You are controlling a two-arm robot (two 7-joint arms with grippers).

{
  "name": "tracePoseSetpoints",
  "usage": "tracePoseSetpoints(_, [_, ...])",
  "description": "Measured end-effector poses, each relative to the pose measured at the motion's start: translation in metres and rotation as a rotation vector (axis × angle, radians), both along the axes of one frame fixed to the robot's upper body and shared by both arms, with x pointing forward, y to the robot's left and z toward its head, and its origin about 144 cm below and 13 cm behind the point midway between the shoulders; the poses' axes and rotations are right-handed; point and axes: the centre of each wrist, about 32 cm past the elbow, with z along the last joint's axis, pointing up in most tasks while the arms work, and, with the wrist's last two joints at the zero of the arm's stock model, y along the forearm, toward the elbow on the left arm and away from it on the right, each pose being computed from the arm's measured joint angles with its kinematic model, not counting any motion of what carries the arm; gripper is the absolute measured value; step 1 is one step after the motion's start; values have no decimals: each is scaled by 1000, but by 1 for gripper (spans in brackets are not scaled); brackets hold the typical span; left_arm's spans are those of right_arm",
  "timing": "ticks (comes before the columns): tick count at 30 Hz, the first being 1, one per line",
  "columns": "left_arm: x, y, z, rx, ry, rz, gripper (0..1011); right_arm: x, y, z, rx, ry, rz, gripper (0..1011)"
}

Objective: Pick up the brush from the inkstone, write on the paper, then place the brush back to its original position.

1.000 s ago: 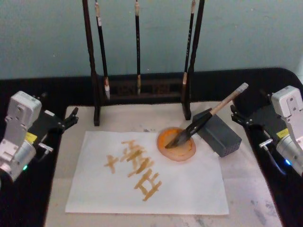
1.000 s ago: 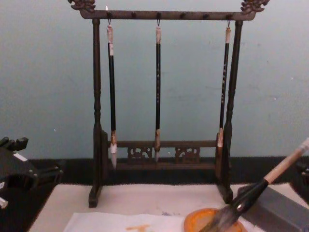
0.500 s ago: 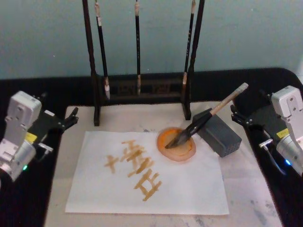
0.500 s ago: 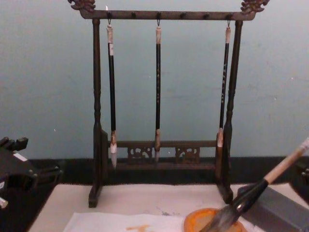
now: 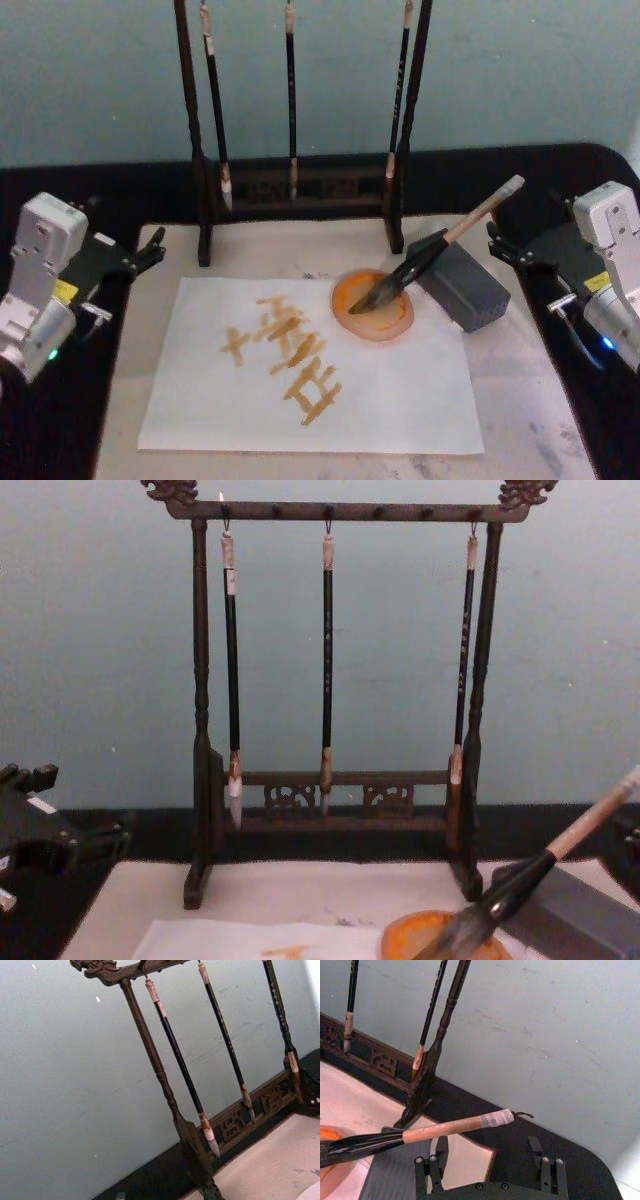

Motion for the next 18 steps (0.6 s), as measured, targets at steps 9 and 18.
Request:
tracePoseSetpoints(9, [0, 0, 0, 0, 0, 0, 1010, -3, -2, 7, 106, 38, 9, 1000])
tracePoseSetpoints(18, [0, 0, 0, 0, 0, 0, 1010, -2, -16, 22, 526, 226, 31, 1000])
